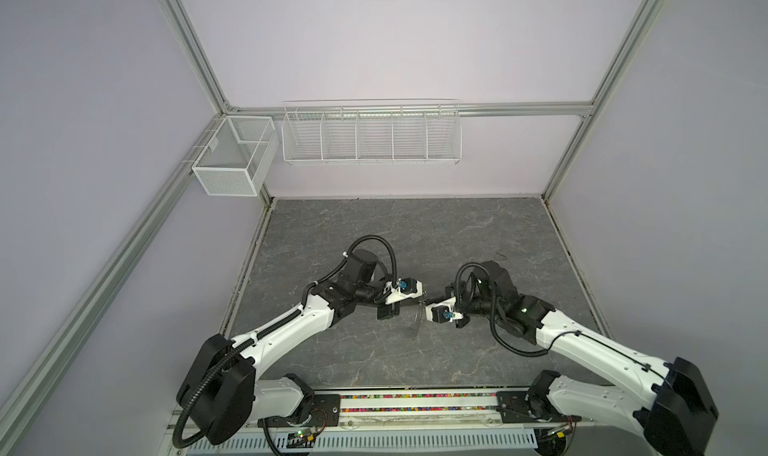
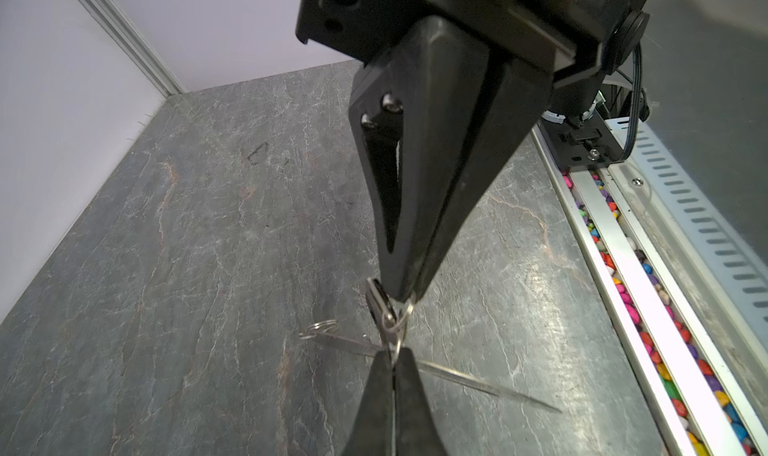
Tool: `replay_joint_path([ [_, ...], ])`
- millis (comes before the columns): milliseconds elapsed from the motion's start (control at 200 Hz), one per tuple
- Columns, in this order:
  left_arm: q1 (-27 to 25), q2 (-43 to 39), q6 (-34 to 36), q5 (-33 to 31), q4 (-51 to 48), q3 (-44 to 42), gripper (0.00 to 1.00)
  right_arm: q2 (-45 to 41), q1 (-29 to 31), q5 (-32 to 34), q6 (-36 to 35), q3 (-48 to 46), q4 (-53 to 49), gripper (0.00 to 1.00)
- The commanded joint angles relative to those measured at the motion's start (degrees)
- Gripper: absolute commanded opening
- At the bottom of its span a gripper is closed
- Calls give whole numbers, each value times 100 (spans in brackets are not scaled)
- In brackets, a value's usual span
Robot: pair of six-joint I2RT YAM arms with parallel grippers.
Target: Put the keys on the keyring
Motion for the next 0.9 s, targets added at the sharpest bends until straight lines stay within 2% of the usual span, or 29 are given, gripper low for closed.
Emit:
replay_joint_path([
  [0, -4, -122, 215, -106, 29, 99, 0, -131, -58, -294, 67, -77, -348, 7],
  [345, -4, -208, 298, -180, 1, 56, 0, -192, -122, -487, 28, -48, -678, 7],
  [610, -4, -158, 257, 84, -63, 105, 0, -295, -126, 52, -426, -204, -500, 7],
  [715, -6, -121, 250, 82, -30, 98, 0, -244, -126, 165, -341, -189, -392, 7],
  [790, -4, -146, 240, -11, -34, 83, 0, -132, -142, 266, 69, -125, -378, 7],
  [900, 10, -287, 172, -440, -204, 66, 0, 119, -258, 368, 1267, 6, -237, 7],
])
